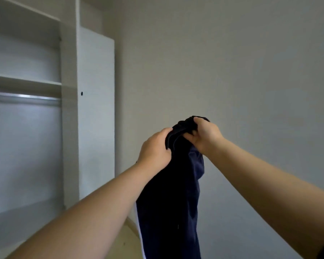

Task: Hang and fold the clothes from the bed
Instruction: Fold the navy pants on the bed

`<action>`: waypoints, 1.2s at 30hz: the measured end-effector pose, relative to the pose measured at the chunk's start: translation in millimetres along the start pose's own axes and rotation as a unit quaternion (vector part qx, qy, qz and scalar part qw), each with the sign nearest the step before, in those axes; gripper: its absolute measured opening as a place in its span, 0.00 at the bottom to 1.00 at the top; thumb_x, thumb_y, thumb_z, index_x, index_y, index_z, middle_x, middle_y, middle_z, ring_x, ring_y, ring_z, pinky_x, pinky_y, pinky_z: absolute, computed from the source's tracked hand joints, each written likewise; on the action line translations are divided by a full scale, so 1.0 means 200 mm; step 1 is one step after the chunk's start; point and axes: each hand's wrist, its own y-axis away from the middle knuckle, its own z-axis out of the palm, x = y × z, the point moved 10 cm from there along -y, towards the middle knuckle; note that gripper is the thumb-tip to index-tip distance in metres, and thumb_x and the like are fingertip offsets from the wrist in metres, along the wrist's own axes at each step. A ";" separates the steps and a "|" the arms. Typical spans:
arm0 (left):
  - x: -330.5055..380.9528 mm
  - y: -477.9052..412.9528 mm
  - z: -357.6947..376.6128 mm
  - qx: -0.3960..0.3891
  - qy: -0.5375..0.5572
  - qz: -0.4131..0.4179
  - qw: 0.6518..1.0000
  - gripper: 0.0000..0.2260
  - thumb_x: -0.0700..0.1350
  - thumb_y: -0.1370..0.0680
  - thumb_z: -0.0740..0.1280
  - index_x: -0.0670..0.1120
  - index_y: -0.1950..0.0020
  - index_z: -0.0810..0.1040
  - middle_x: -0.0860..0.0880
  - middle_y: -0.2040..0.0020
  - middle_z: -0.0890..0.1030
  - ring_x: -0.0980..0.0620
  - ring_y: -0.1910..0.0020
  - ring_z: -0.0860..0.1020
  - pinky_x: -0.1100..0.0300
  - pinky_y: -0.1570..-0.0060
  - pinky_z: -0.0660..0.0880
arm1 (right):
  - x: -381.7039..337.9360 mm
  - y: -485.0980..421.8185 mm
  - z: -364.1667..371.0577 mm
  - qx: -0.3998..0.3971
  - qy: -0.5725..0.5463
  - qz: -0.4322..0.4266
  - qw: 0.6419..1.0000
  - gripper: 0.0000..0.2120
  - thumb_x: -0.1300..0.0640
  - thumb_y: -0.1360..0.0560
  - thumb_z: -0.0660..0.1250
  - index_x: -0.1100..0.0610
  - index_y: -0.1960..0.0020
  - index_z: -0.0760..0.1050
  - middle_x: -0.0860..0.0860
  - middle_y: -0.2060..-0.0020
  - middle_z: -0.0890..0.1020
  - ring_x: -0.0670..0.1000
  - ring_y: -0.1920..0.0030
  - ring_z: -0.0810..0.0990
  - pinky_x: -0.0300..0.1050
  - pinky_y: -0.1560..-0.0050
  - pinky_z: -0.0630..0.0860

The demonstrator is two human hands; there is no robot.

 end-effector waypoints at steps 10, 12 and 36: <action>-0.04 -0.15 -0.09 -0.119 0.129 -0.127 0.976 0.13 0.35 0.28 0.56 0.42 0.62 0.80 0.42 0.66 0.77 0.49 0.69 0.72 0.60 0.68 0.68 | -0.10 0.09 -0.08 0.001 0.436 -0.176 0.882 0.18 0.49 0.24 0.63 0.61 0.65 0.75 0.51 0.72 0.77 0.50 0.72 0.74 0.42 0.68 0.71; -0.01 -0.14 -0.06 -0.126 0.129 -0.116 0.977 0.13 0.36 0.28 0.58 0.45 0.60 0.82 0.42 0.61 0.82 0.50 0.65 0.75 0.60 0.64 0.71 | -0.07 0.11 -0.01 -0.083 0.436 -0.173 0.879 0.14 0.48 0.25 0.64 0.57 0.60 0.78 0.49 0.65 0.79 0.48 0.63 0.76 0.43 0.60 0.71; -0.56 0.08 -0.28 -0.185 -0.125 -0.155 0.962 0.12 0.29 0.30 0.58 0.40 0.60 0.79 0.45 0.59 0.78 0.46 0.58 0.75 0.57 0.57 0.72 | 0.14 -0.06 -0.44 0.041 0.701 -0.068 0.709 0.09 0.70 0.30 0.59 0.70 0.57 0.79 0.60 0.68 0.76 0.54 0.70 0.71 0.45 0.64 0.71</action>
